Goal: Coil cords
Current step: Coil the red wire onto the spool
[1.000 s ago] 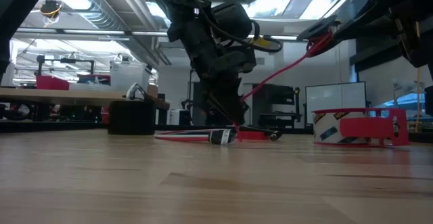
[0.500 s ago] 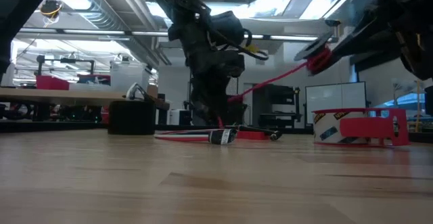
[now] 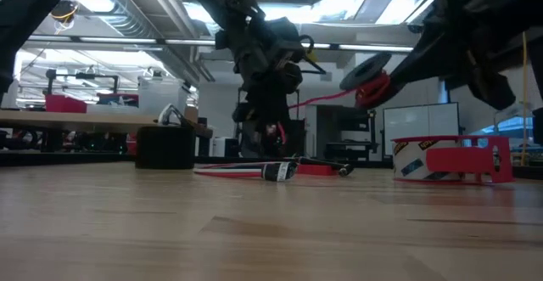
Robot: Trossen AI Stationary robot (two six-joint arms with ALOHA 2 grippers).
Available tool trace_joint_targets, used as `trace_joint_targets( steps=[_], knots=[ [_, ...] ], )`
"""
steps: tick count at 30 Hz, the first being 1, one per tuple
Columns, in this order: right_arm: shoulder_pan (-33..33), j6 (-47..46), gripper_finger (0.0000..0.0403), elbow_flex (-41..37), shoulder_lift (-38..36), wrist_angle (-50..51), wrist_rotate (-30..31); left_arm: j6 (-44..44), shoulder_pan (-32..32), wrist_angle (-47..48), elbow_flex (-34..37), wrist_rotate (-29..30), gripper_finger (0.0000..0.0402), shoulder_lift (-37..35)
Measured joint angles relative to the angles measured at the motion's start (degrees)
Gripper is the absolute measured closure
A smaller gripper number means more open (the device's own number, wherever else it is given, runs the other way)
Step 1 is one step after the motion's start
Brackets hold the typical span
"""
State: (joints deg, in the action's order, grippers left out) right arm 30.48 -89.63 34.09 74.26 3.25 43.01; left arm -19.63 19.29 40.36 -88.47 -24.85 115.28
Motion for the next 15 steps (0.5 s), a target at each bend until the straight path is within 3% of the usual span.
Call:
trace_joint_targets(
  steps=[6, 15],
  knots=[
    [-4.6, 3.1, 0.0400, 0.0, 0.0, 0.2, -5.9, -4.7, -0.1, 0.1, 0.0, -4.9, 0.0401, 0.0],
    [-8.5, 9.0, 0.0400, 0.0, 0.0, 0.1, -8.5, -10.0, -0.1, 1.1, 0.0, -10.5, 0.0401, 2.1]
  ],
)
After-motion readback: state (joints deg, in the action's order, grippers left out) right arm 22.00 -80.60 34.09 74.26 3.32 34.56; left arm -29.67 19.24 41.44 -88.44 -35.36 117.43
